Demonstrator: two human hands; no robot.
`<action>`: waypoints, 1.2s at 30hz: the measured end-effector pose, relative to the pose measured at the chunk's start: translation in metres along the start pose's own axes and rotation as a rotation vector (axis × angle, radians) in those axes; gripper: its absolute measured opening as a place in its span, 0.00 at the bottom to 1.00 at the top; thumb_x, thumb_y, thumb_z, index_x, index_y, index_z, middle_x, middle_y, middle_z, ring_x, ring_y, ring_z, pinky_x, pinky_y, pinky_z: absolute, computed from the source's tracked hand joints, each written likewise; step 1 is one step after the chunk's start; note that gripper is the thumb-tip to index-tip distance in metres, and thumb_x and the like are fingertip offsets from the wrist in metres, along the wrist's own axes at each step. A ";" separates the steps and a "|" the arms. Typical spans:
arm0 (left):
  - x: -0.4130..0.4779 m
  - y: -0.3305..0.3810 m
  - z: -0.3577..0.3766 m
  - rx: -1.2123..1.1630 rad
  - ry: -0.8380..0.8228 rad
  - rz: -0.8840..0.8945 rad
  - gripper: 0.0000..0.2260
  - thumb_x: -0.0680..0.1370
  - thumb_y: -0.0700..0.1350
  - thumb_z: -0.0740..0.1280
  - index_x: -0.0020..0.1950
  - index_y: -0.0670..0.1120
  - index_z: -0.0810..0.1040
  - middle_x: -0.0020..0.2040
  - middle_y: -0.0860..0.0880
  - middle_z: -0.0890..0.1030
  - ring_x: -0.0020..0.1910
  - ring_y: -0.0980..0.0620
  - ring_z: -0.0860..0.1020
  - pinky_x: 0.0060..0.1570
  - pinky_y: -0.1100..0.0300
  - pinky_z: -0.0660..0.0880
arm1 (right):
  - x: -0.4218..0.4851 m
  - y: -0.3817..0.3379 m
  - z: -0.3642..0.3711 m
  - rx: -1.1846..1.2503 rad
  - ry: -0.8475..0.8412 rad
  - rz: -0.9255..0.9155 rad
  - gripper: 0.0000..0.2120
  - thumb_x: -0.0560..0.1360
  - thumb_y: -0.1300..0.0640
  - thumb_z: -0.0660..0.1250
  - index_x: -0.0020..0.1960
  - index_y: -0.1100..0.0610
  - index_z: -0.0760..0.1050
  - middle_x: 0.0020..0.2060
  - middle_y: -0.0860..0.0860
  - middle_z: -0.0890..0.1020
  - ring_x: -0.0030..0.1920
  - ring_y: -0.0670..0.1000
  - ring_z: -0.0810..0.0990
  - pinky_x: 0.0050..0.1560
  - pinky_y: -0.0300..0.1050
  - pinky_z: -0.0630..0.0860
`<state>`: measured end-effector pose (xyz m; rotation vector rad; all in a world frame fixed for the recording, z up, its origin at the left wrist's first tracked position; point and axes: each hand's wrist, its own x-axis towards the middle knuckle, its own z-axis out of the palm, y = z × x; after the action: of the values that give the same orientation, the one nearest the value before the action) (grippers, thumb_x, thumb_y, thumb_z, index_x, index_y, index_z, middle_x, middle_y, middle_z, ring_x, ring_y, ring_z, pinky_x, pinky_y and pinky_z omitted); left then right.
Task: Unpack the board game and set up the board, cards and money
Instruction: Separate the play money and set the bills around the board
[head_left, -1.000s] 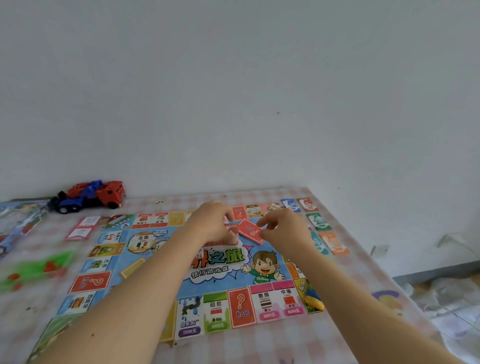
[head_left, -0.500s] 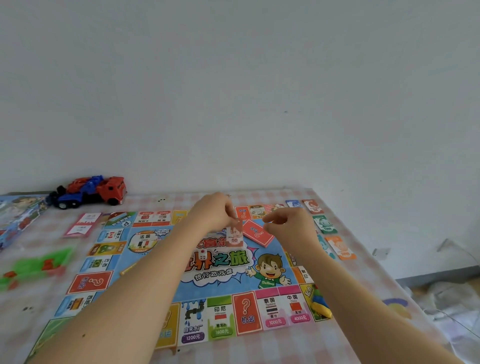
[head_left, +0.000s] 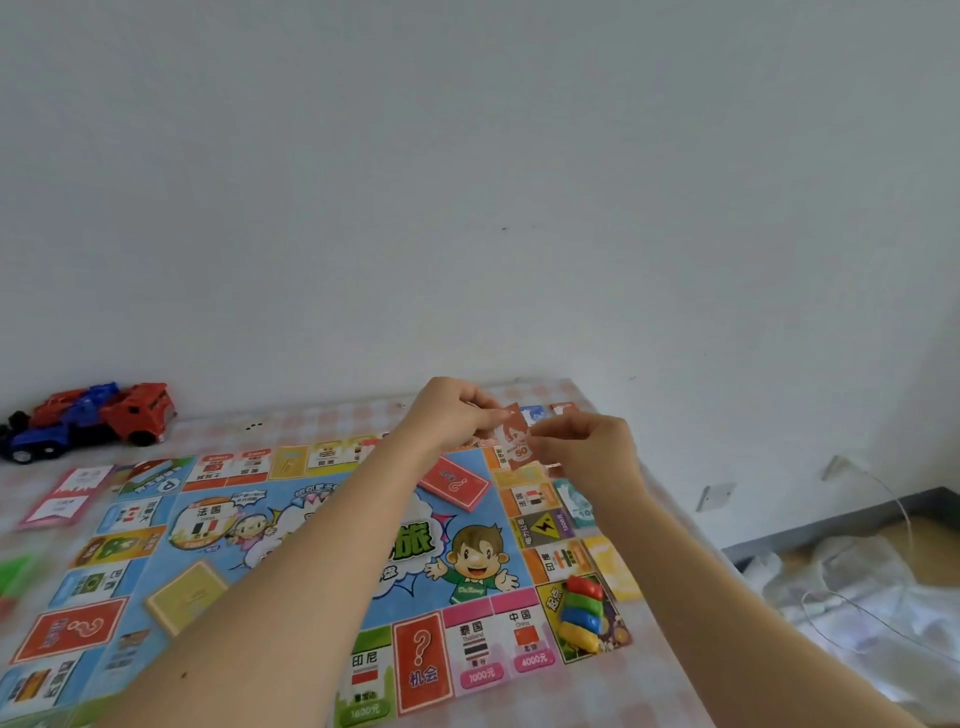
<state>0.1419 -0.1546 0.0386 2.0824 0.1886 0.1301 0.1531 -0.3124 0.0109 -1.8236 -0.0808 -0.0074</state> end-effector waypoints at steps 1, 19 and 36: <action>0.005 0.003 0.008 -0.015 0.018 0.016 0.04 0.75 0.44 0.71 0.45 0.45 0.80 0.40 0.47 0.82 0.37 0.54 0.78 0.39 0.61 0.74 | 0.004 0.001 -0.006 0.021 0.027 0.013 0.07 0.67 0.64 0.76 0.36 0.53 0.82 0.35 0.51 0.85 0.39 0.54 0.84 0.44 0.50 0.82; 0.075 -0.011 0.080 0.662 -0.018 0.430 0.19 0.79 0.37 0.58 0.70 0.47 0.70 0.68 0.50 0.72 0.66 0.51 0.70 0.64 0.55 0.68 | 0.103 0.031 -0.026 -0.238 0.282 0.065 0.05 0.70 0.61 0.72 0.39 0.51 0.83 0.37 0.48 0.84 0.36 0.48 0.82 0.38 0.45 0.81; 0.082 -0.012 0.081 0.736 -0.046 0.441 0.17 0.79 0.40 0.59 0.67 0.49 0.74 0.65 0.49 0.75 0.63 0.49 0.72 0.63 0.50 0.68 | 0.110 0.032 -0.020 -0.430 0.234 -0.038 0.07 0.72 0.62 0.68 0.44 0.55 0.84 0.40 0.50 0.85 0.39 0.48 0.80 0.34 0.37 0.72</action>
<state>0.2355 -0.2023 -0.0106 2.8323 -0.3043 0.3149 0.2650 -0.3345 -0.0097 -2.2365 0.0563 -0.2839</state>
